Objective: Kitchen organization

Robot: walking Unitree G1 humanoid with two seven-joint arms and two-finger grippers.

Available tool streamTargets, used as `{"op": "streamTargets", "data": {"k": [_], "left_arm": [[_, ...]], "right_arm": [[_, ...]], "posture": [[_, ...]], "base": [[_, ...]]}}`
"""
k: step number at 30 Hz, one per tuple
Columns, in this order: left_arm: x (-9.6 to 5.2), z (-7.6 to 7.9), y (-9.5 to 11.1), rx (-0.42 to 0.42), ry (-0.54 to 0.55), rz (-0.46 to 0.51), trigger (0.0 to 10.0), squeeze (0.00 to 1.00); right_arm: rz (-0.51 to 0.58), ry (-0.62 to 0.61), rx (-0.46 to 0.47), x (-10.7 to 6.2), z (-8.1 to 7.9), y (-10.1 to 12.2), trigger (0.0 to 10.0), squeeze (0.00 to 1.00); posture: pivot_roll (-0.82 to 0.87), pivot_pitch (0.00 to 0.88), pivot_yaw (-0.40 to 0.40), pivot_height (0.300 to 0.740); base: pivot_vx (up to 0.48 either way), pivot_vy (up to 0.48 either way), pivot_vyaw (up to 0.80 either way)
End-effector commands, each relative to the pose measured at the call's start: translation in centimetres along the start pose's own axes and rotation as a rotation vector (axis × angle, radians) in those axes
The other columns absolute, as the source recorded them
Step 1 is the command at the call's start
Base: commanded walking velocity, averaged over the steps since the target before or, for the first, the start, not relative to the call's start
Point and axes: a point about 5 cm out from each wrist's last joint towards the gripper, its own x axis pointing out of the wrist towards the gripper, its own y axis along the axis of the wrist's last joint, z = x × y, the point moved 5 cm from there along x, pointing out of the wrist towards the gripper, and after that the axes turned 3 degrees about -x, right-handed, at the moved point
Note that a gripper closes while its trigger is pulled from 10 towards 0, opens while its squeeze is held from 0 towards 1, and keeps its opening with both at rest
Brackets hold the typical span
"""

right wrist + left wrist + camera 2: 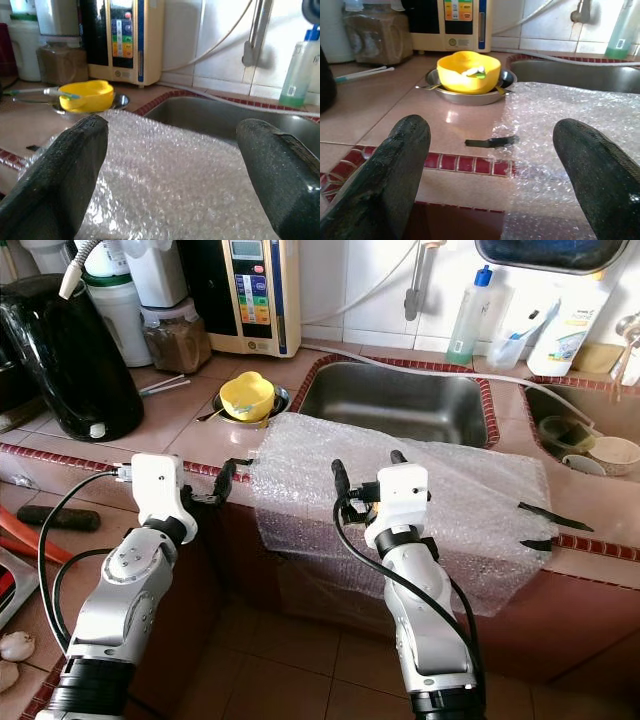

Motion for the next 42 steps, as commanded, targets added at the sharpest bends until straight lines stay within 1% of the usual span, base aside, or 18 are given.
{"op": "streamTargets", "data": {"k": [1, 3, 5, 10, 14, 20, 25, 31, 42], "left_arm": [[0.1, 0.4, 0.9, 0.001, -0.023, 0.021, 10.0, 0.00], [0.1, 0.6, 1.0, 0.003, -0.032, 0.025, 10.0, 0.00], [-0.1, 0.3, 1.0, -0.002, -0.044, 0.024, 10.0, 0.00], [-0.2, 0.2, 0.9, -0.004, -0.042, 0.020, 10.0, 0.00], [-0.1, 0.4, 0.9, -0.010, -0.048, 0.020, 10.0, 0.00], [-0.1, 0.3, 1.1, -0.015, -0.060, 0.023, 10.0, 0.00], [0.0, 0.9, 0.9, -0.019, -0.087, 0.015, 10.0, 0.00], [-0.1, 1.2, 0.9, -0.019, -0.099, 0.012, 10.0, 0.00], [-0.1, 0.9, 0.9, -0.014, -0.086, 0.009, 10.0, 0.00]], "right_arm": [[0.023, -0.005, -0.009, -0.1, 0.4, 0.7, 10.0, 0.00], [0.023, -0.005, -0.013, -0.2, 0.5, 0.6, 10.0, 0.00], [0.004, -0.005, -0.022, -1.0, 1.0, 0.1, 10.0, 0.00], [-0.016, -0.004, -0.039, -1.8, 1.6, -0.3, 10.0, 0.00], [-0.017, -0.007, -0.041, -1.6, 1.7, -0.4, 10.0, 0.00], [0.013, 0.023, -0.041, -0.9, 0.6, 0.3, 10.0, 0.00], [0.017, 0.007, -0.037, -1.0, 0.8, 0.3, 10.0, 0.00], [0.015, -0.004, -0.035, -1.1, 0.9, 0.3, 10.0, 0.00], [0.019, 0.005, -0.039, -0.9, 0.8, 0.4, 10.0, 0.00]], "posture": [[0.05, 0.000, 0.051, 0.740], [0.06, 0.000, 0.053, 0.740], [0.05, 0.000, 0.057, 0.740], [0.05, 0.000, 0.058, 0.740], [0.05, 0.000, 0.054, 0.740], [0.06, 0.000, 0.064, 0.740], [0.05, 0.000, 0.081, 0.740], [0.05, 0.000, 0.086, 0.740], [0.06, 0.000, 0.079, 0.740]], "base": [[0.000, 0.000, 0.00], [0.000, 0.000, 0.00], [0.000, 0.000, 0.00], [0.000, 0.000, 0.00], [0.000, 0.000, 0.00], [0.000, 0.000, 0.00], [0.257, 0.000, 0.00], [0.298, 0.000, 0.00], [0.327, 0.000, 0.00]]}}
